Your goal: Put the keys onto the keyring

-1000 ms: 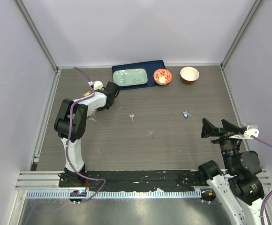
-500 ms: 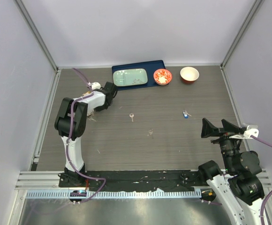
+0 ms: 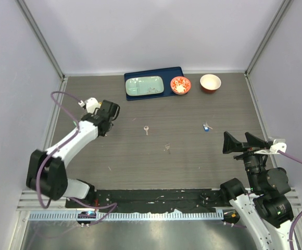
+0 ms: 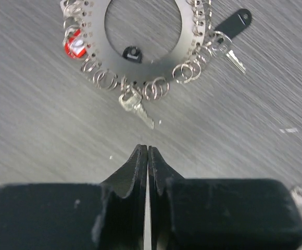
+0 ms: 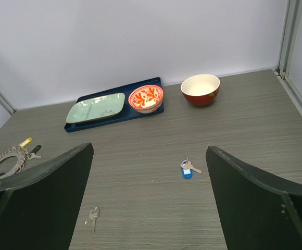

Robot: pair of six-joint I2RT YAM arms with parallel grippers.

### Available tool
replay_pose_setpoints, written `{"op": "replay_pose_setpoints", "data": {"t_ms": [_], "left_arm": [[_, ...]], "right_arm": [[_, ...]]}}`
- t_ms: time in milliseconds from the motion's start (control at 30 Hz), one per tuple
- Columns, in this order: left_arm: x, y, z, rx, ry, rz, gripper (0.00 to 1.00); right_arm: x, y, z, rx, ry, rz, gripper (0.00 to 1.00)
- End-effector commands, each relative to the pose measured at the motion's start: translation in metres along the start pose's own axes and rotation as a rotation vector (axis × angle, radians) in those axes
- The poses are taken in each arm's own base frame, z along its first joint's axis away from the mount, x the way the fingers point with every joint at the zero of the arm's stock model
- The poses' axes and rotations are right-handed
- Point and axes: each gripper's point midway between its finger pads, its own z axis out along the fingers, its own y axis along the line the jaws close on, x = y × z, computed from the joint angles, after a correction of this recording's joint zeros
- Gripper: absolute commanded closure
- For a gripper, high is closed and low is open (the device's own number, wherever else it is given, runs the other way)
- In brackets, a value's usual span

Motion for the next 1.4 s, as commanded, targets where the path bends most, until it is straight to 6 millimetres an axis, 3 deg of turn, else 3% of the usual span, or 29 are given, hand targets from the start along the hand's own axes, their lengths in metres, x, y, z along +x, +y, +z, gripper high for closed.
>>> {"op": "replay_pose_setpoints", "data": {"t_ms": [0,67,167,233,367,467,633,867,1067,1367], "left_arm": [[0.012,0.037,-0.035,0.015,0.015,-0.030,0.96],[0.013,0.054,-0.050,0.039,0.001,-0.056,0.98],[0.009,0.061,-0.058,0.082,-0.030,-0.078,0.99],[0.004,0.062,-0.059,0.099,-0.065,-0.084,0.87],[-0.006,0.034,-0.050,0.165,-0.095,-0.137,0.68],[-0.008,0.018,-0.028,0.156,-0.090,-0.144,0.61],[-0.015,0.000,0.015,0.025,-0.062,-0.103,0.67],[-0.015,-0.021,0.057,-0.041,-0.014,-0.059,0.75],[-0.009,-0.016,0.074,-0.119,0.011,-0.025,0.75],[0.010,-0.001,0.083,-0.181,0.047,0.005,0.75]], "right_arm": [[-0.013,0.009,-0.001,-0.050,-0.042,0.008,0.03],[-0.013,0.010,-0.001,-0.055,-0.043,0.005,0.03],[-0.013,0.014,-0.001,-0.075,-0.043,0.004,0.03],[-0.013,0.015,0.000,-0.081,-0.043,0.003,0.03],[-0.013,0.016,0.000,-0.085,-0.044,0.002,0.03],[-0.012,0.015,0.000,-0.082,-0.040,-0.004,0.03],[-0.012,0.015,0.000,-0.082,-0.040,-0.007,0.04],[-0.011,0.015,0.000,-0.082,-0.039,-0.009,0.03],[-0.011,0.015,0.000,-0.085,-0.040,-0.009,0.04],[-0.011,0.016,0.000,-0.090,-0.039,-0.006,0.03]]}}
